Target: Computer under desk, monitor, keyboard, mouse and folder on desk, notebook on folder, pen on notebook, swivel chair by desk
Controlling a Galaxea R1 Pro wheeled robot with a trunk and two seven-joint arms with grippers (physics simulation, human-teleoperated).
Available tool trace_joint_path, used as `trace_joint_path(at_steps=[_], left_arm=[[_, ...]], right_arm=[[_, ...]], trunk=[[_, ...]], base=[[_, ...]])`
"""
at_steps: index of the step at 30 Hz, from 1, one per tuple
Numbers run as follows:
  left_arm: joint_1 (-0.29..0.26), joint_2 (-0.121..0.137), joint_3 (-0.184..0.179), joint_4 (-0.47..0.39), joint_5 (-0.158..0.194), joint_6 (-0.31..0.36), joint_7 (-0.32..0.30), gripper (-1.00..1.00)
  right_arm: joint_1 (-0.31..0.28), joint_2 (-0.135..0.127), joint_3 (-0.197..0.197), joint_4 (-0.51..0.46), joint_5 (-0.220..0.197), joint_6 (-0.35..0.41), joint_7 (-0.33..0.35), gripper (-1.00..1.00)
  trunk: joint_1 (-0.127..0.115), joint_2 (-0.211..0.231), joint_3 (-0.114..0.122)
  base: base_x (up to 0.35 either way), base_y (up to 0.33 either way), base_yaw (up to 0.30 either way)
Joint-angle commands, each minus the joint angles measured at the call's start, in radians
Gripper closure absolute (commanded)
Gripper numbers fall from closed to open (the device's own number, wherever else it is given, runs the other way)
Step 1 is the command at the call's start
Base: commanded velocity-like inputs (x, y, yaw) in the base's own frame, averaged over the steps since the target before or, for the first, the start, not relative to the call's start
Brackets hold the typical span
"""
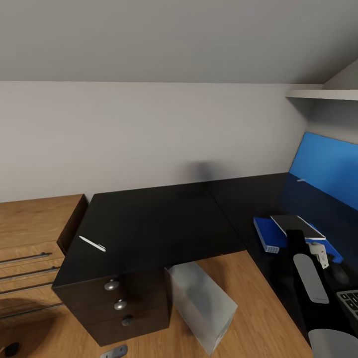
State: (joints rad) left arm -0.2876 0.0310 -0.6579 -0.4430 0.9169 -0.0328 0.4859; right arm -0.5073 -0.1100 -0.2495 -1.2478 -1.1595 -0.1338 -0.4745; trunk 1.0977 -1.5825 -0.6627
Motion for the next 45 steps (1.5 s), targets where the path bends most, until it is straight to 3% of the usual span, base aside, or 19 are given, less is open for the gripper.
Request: trace_joint_path(at_steps=[1,14,15,45], left_arm=[[-0.001,0.001,-0.008,-0.002,0.010,-0.003,0.007,-1.00],[-0.001,0.001,-0.008,-0.002,0.011,-0.003,0.007,-1.00],[-0.001,0.001,-0.008,-0.002,0.011,-0.003,0.007,-1.00],[-0.001,0.001,-0.008,-0.002,0.011,-0.003,0.007,-1.00]], right_arm=[[-0.001,0.000,0.001,-0.001,-0.011,-0.007,-0.001,1.00],[-0.001,0.000,0.001,-0.001,-0.011,-0.006,-0.001,1.00],[-0.001,0.000,0.001,-0.001,-0.011,-0.006,-0.001,-1.00],[-0.001,0.000,0.001,-0.002,-0.011,-0.006,-0.001,-1.00]], trunk=[[0.000,0.000,-0.001],[0.000,0.000,-0.001],[0.000,0.000,-0.001],[0.000,0.000,-0.001]], base=[[0.079,0.000,0.000],[0.017,0.000,0.000],[0.002,0.000,0.000],[-0.016,0.000,0.000]])
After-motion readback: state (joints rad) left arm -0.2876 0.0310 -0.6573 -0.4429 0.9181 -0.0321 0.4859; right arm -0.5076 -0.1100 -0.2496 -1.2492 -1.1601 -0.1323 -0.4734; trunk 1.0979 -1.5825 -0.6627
